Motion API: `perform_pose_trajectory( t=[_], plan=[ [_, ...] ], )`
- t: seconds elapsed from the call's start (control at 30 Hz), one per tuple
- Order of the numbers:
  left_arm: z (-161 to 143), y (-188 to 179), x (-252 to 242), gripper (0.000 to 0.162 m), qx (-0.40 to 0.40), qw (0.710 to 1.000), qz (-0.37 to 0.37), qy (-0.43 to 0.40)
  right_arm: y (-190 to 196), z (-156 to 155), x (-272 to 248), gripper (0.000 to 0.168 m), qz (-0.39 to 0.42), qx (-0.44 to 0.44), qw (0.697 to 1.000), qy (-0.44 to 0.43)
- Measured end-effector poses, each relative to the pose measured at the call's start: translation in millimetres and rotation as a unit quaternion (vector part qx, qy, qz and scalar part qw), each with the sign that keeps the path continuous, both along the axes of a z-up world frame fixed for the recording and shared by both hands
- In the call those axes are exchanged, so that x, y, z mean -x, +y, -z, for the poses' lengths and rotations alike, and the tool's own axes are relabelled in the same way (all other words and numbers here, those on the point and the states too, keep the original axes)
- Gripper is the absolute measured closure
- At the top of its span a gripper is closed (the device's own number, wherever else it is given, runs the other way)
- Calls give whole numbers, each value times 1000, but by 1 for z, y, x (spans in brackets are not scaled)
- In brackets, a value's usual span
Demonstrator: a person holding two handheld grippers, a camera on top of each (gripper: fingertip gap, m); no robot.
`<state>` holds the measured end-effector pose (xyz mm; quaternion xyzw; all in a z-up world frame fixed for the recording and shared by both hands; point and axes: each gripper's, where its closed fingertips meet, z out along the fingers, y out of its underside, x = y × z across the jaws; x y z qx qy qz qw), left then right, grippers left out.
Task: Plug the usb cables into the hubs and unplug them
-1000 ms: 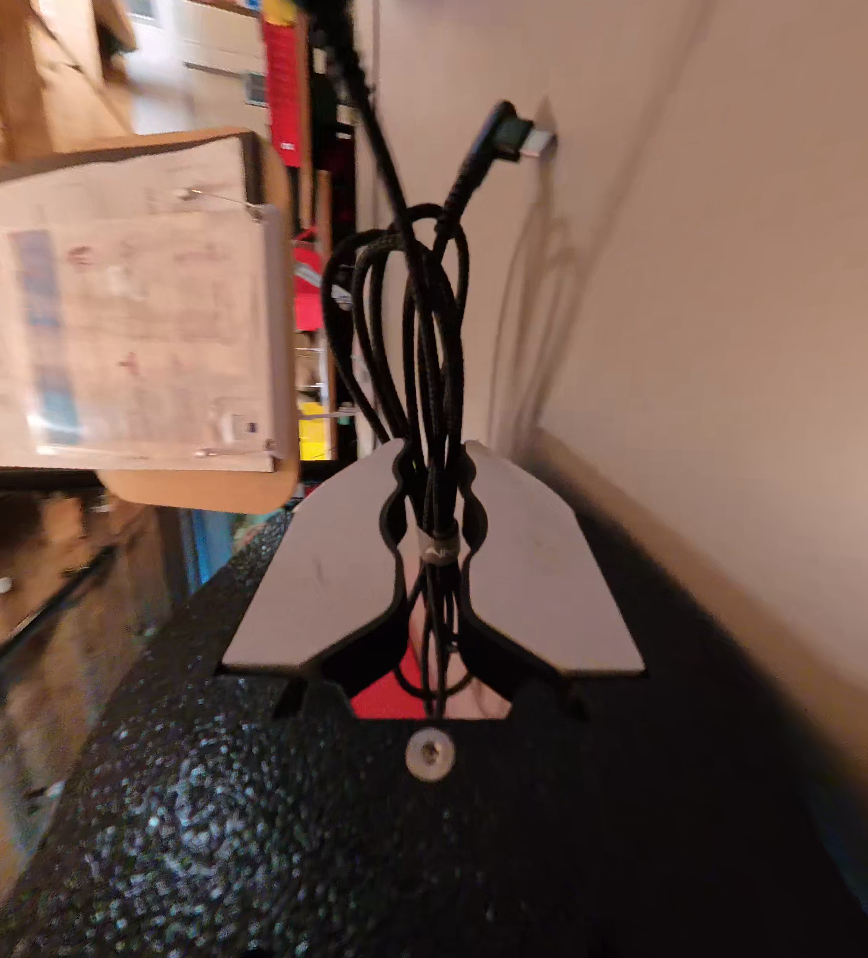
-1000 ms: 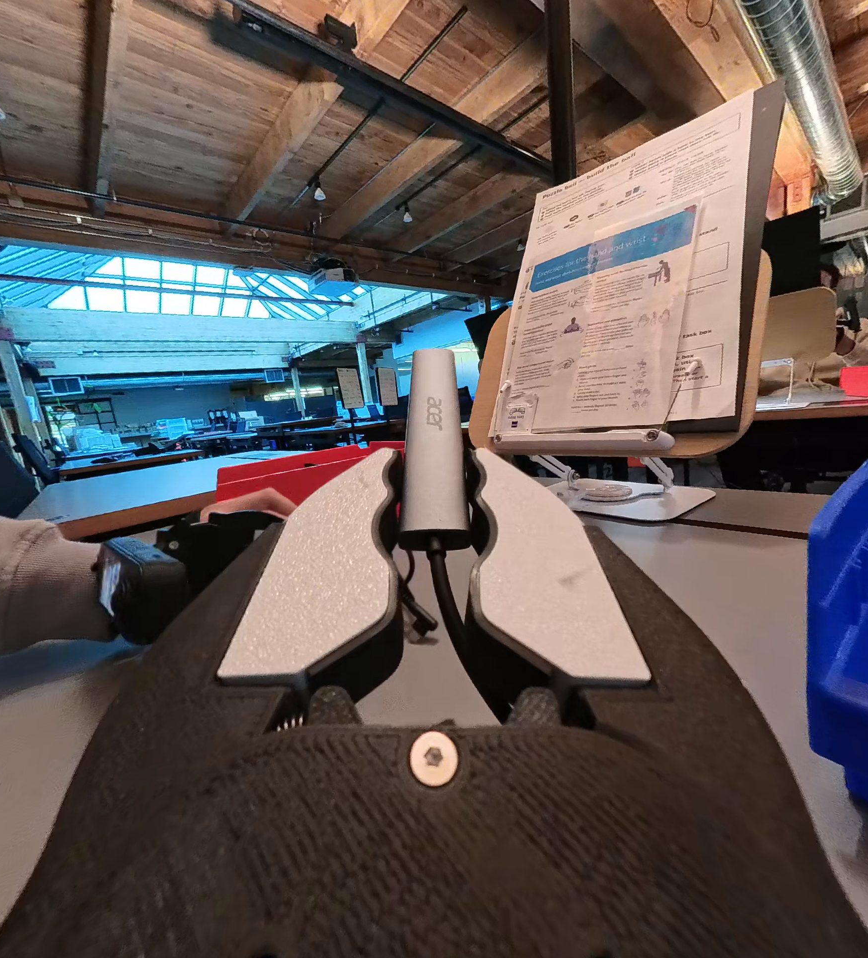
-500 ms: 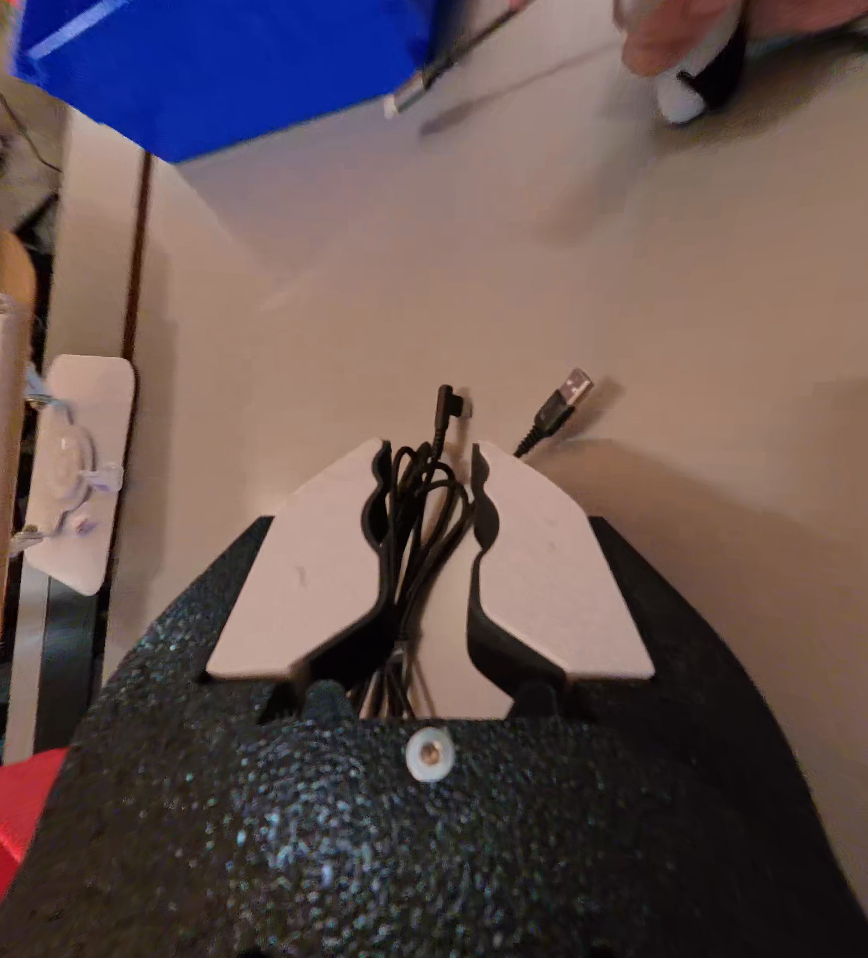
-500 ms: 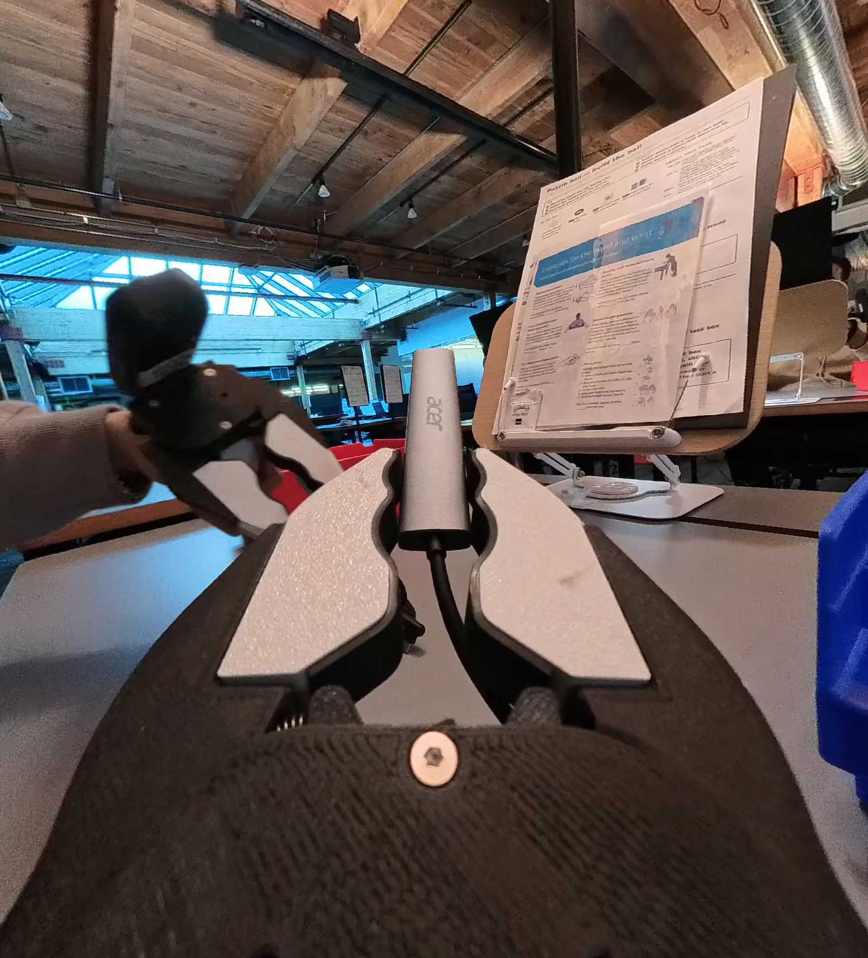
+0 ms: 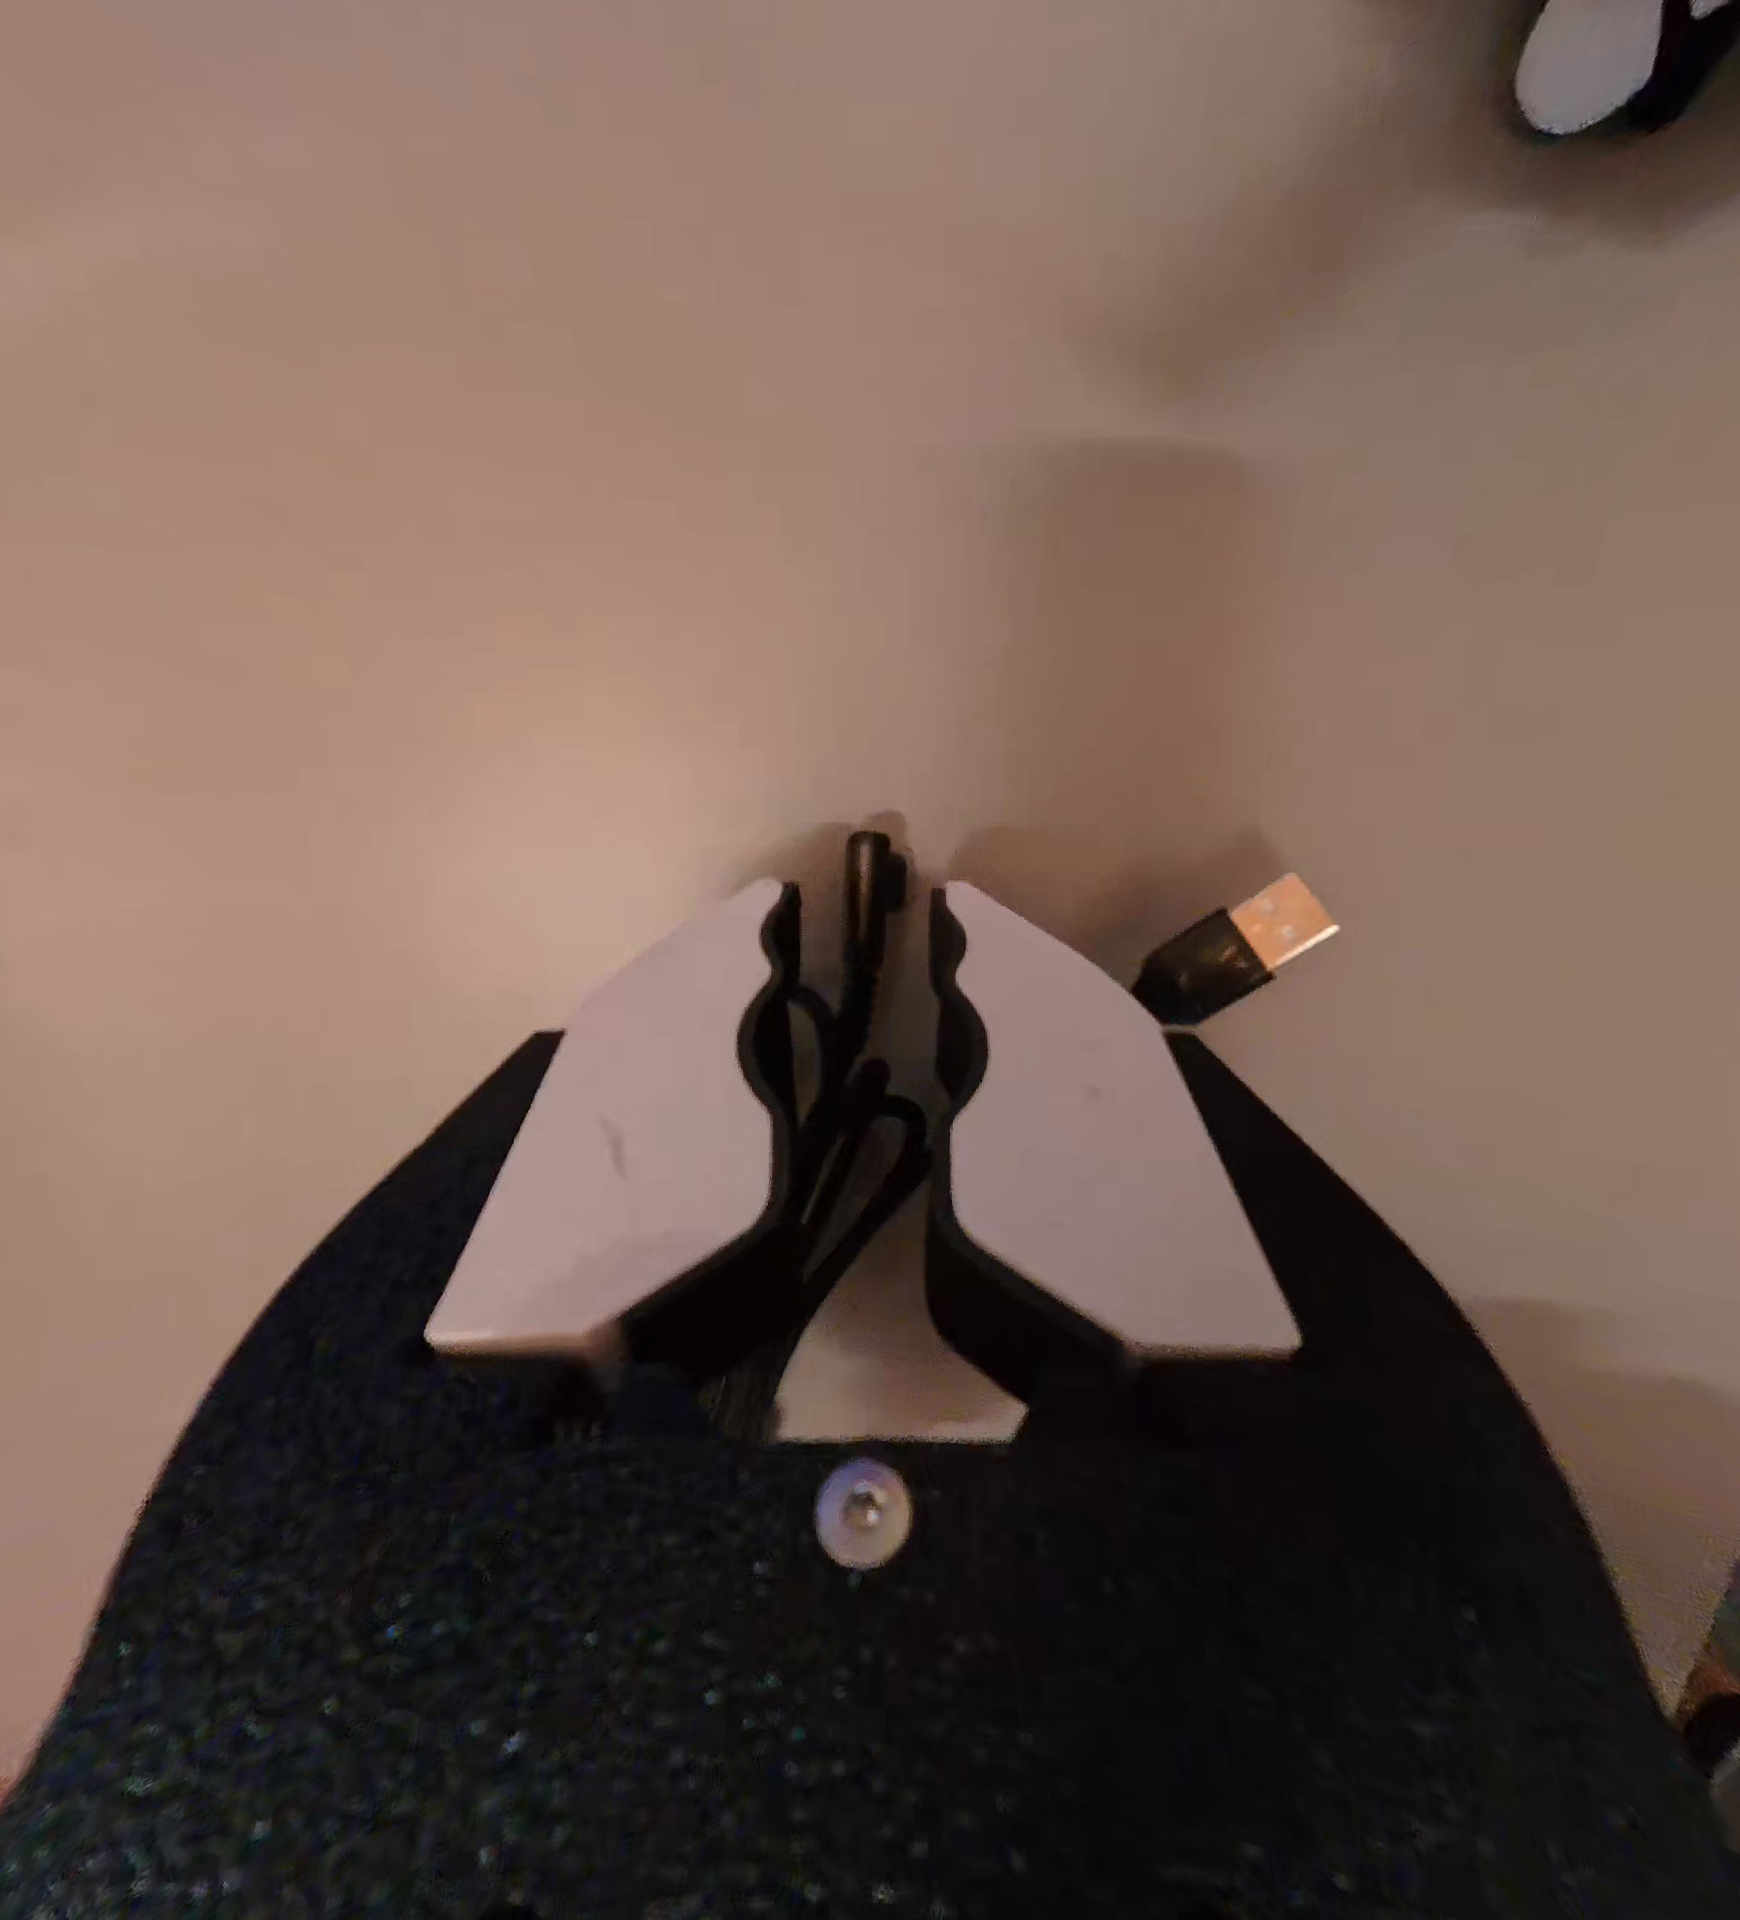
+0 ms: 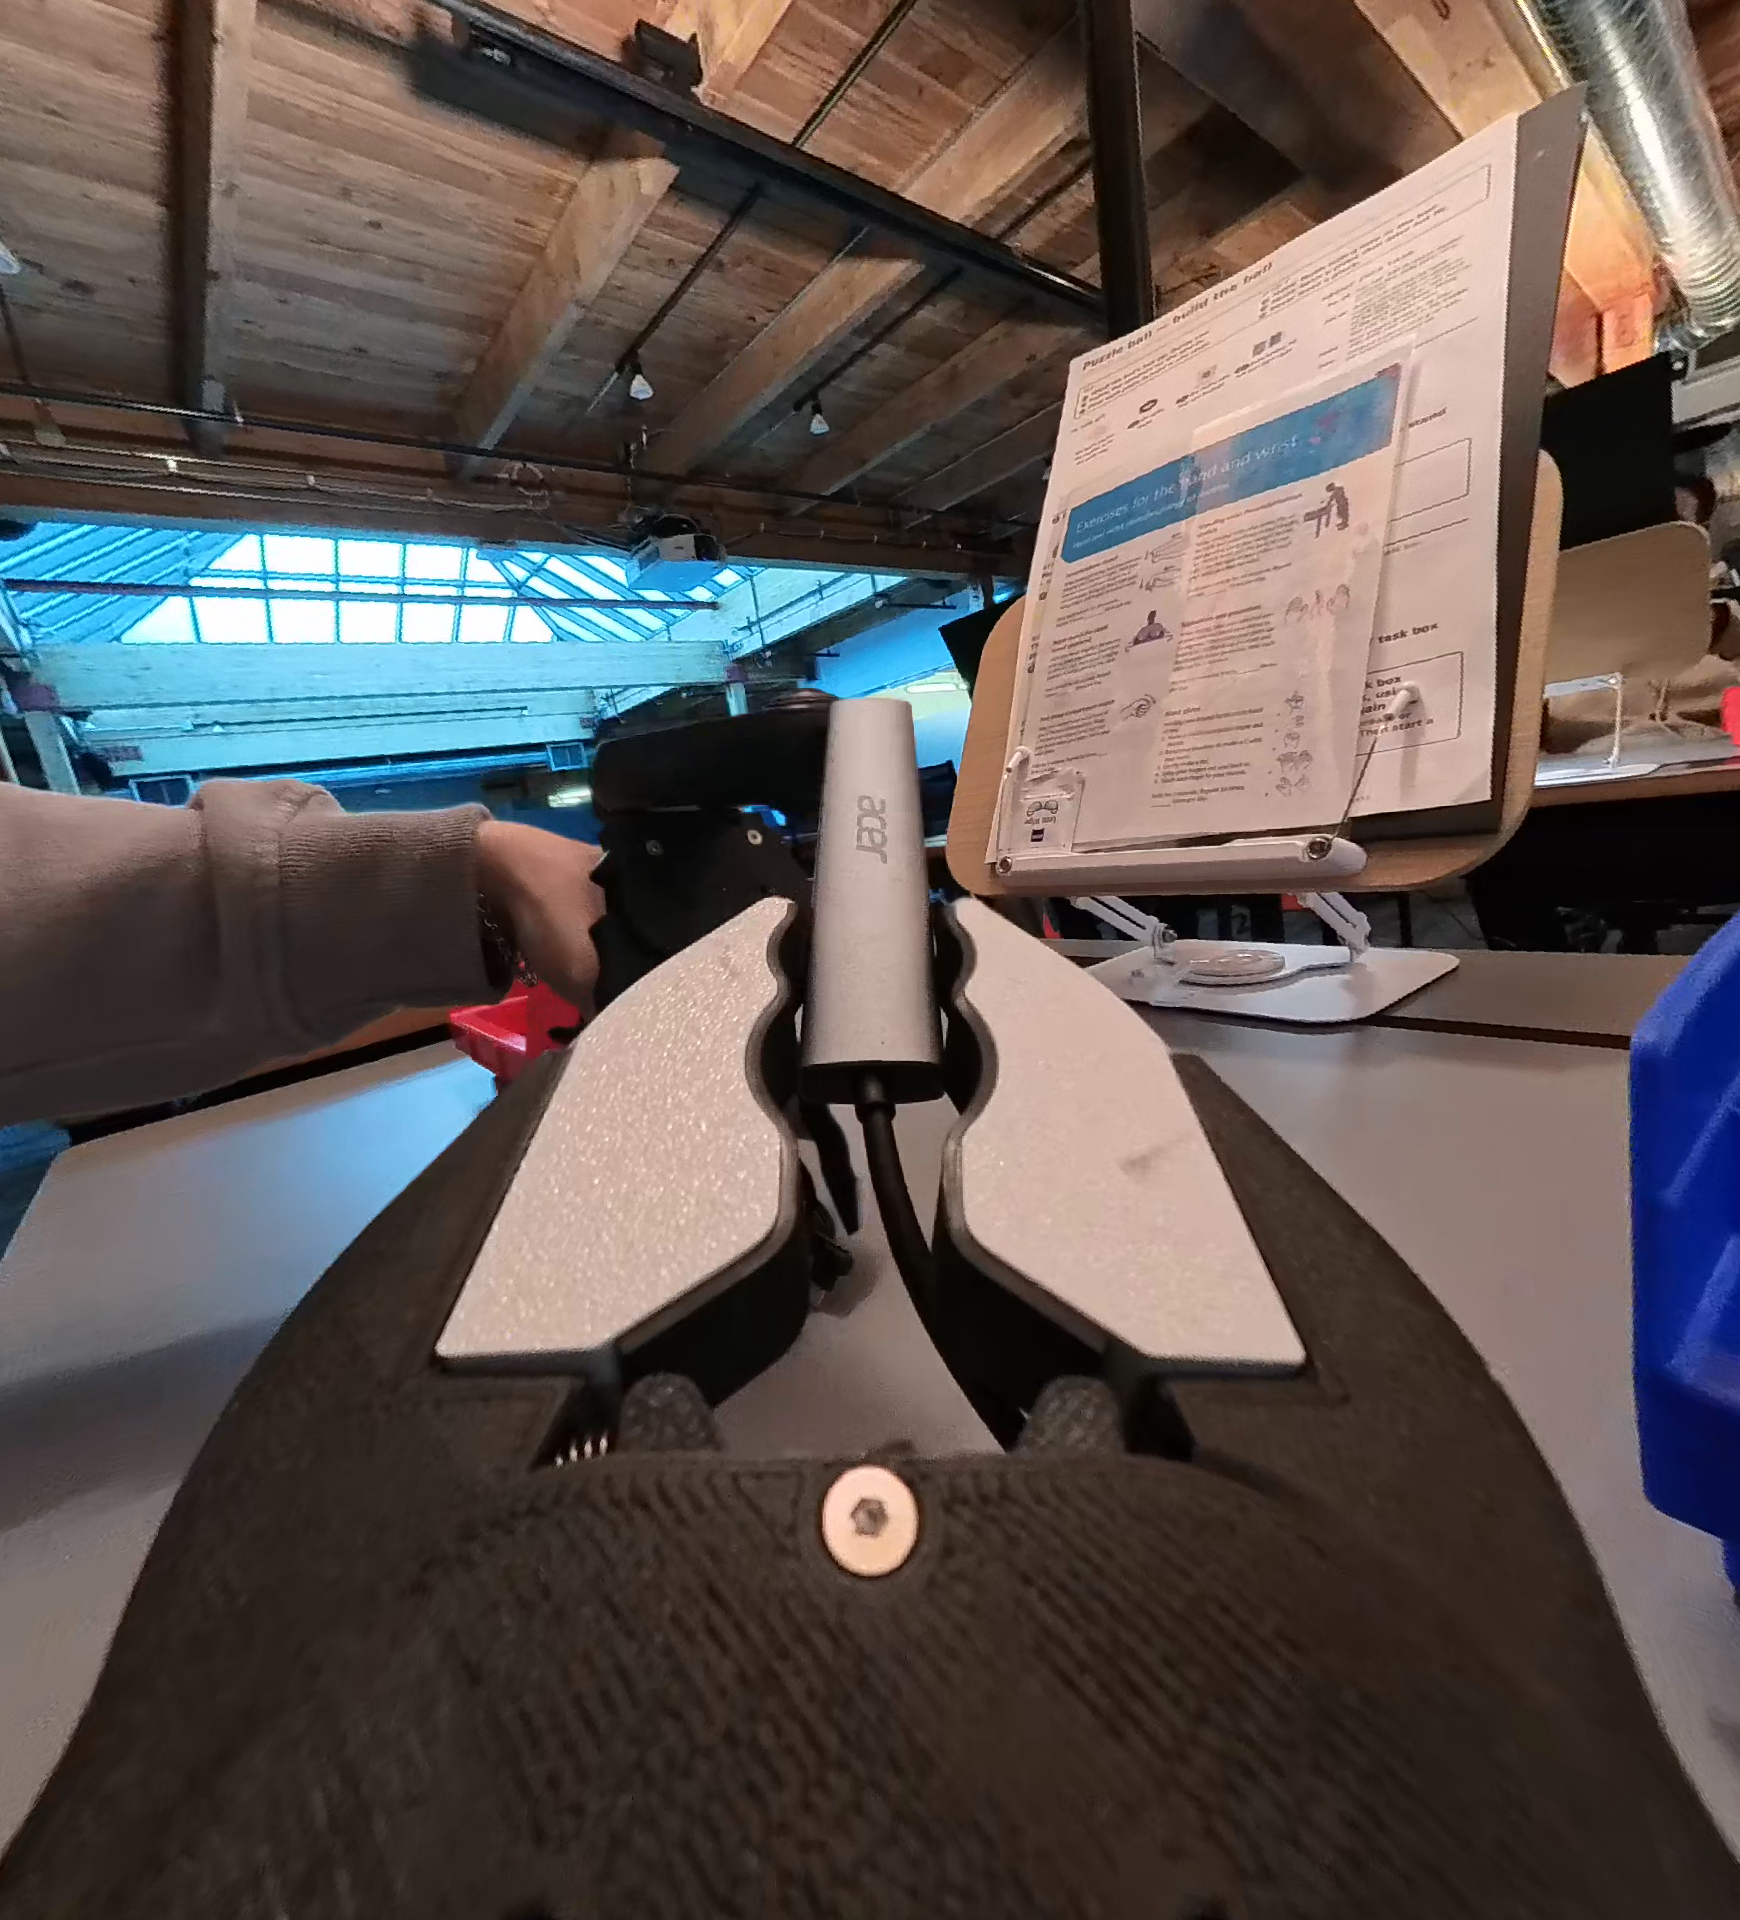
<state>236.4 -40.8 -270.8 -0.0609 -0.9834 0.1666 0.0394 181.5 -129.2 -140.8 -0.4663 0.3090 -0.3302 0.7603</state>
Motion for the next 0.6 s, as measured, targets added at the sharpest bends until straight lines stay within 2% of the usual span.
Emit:
perform_pose_trajectory(
  t=[0.27,0.4,0.6],
  plan=[
    [12,0,0,149,14,999,6,-31,-7,6,-8,145,46,31,998,26],
    [0,5,-1,154,44,994,38,-98,-10,8,-11,145,47,31,997,43],
    [-19,9,2,154,99,976,49,-185,-9,8,-11,145,39,30,998,42]
  ],
)
